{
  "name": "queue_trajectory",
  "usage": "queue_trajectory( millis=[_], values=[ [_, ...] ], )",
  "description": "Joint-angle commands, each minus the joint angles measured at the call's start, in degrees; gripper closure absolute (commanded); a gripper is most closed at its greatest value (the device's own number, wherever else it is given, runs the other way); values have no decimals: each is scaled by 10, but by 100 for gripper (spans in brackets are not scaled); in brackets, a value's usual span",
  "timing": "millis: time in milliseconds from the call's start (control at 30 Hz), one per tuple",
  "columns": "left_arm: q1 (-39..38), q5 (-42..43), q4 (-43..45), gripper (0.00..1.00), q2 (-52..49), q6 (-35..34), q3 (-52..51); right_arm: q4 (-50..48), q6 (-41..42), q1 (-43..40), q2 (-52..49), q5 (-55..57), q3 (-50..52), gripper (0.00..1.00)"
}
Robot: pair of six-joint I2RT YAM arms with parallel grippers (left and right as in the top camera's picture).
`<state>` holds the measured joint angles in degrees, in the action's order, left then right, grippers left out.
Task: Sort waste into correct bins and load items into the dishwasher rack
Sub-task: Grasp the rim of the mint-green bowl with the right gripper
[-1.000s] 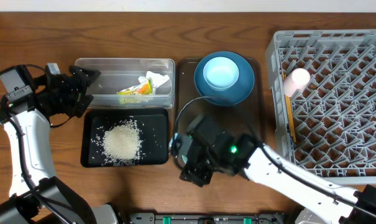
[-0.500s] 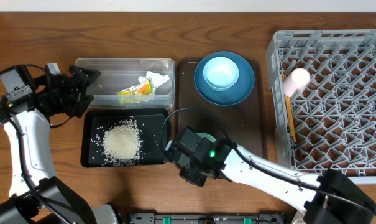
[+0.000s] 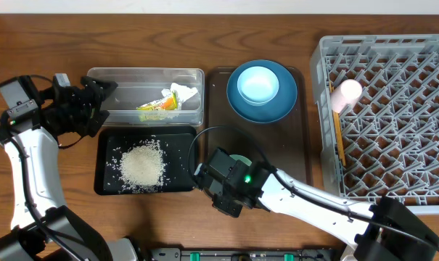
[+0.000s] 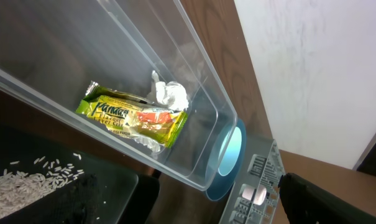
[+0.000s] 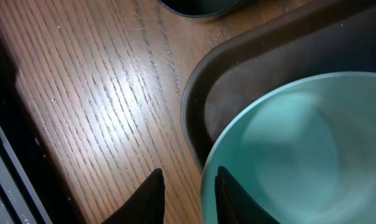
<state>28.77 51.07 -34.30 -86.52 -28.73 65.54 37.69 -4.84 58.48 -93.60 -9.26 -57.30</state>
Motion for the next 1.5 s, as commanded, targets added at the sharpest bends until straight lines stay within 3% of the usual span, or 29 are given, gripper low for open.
queue_trajectory(
  millis=[0,233,500,900,1033,1167,1467],
  values=[
    [2,7,-2,6,1,-5,3,-2,1,6,-1,3,-2,71],
    [2,7,-2,6,1,-5,3,-13,1,6,-1,16,16,71],
    [2,7,-2,6,1,-5,3,-21,1,6,-1,18,16,81],
    [2,7,-2,6,1,-5,3,-27,1,6,-1,24,28,82],
    [2,7,-2,6,1,-5,3,-27,1,6,-1,24,28,95],
    [2,7,-2,6,1,-5,3,-25,1,6,-1,24,28,98],
    [2,7,-2,6,1,-5,3,-23,1,6,-1,23,28,95]
  ],
)
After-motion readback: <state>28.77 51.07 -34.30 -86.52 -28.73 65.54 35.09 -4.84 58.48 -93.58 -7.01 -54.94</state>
